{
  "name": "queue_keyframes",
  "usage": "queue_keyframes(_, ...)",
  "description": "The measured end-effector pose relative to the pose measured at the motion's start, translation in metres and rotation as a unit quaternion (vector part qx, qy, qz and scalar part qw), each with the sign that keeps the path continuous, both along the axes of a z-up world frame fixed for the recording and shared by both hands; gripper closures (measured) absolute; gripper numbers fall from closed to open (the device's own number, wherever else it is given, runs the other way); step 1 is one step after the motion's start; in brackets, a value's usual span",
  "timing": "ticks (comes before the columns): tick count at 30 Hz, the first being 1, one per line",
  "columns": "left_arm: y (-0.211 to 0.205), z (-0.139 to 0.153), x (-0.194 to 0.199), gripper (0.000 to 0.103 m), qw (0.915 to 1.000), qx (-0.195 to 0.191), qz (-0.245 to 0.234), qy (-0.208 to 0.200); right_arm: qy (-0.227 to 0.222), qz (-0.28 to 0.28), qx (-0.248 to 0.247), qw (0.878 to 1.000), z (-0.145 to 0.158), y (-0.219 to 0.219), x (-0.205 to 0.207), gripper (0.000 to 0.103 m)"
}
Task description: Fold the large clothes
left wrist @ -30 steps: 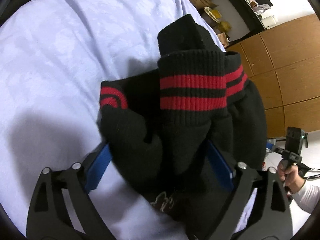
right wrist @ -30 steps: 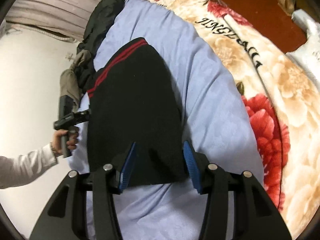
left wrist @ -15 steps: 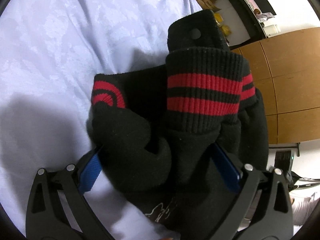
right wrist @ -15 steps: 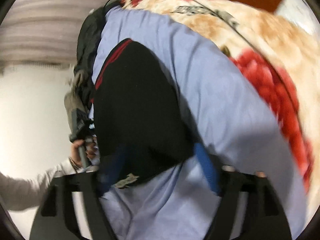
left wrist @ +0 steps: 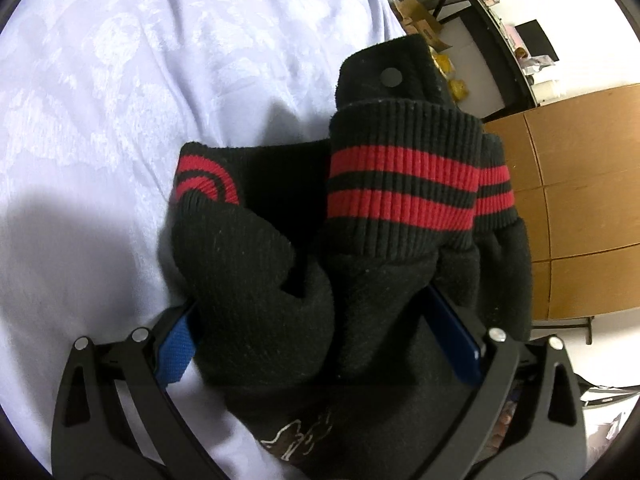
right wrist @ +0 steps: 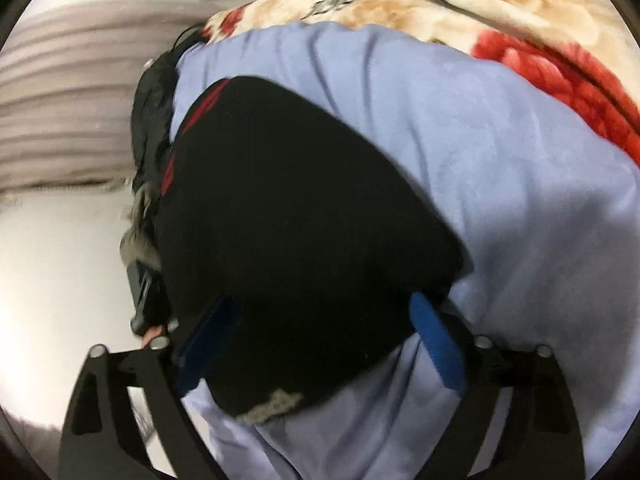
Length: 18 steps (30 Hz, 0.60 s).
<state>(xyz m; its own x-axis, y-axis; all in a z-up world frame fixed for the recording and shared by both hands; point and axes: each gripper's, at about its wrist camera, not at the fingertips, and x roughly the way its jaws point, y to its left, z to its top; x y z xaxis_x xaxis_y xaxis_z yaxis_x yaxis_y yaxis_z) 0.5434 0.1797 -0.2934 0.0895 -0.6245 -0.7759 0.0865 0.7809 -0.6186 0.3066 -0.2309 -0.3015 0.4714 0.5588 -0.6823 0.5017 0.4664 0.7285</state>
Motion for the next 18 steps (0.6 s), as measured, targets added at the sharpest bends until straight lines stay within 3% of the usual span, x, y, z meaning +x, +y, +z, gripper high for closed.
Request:
queue_keyframes(4, 0.014, -0.001, 0.002, 0.006, 0.9989, -0.034, 0.027, 0.017, 0.023, 0.002, 0.013, 1.000, -0.001, 0.008, -0.016, 0.015)
queue_keyframes(8, 0.014, -0.001, -0.001, 0.006, 0.9990, -0.037, 0.020, 0.016, 0.019, -0.012, 0.021, 1.000, -0.013, 0.007, -0.011, 0.014)
queue_keyframes(12, 0.011, 0.000, 0.003, 0.006, 0.9990, -0.038, 0.006, 0.024, 0.023, -0.048, 0.045, 0.998, -0.027, 0.007, 0.007, 0.006)
queue_keyframes(15, 0.011, 0.002, 0.009, 0.006, 0.9987, -0.041, -0.002, 0.032, 0.050, -0.041, 0.043, 0.997, -0.006, 0.010, 0.025, 0.007)
queue_keyframes(18, 0.014, 0.003, 0.009, 0.006, 0.9977, -0.052, 0.009, 0.041, 0.042, -0.018, 0.014, 0.999, 0.027, 0.018, 0.039, 0.007)
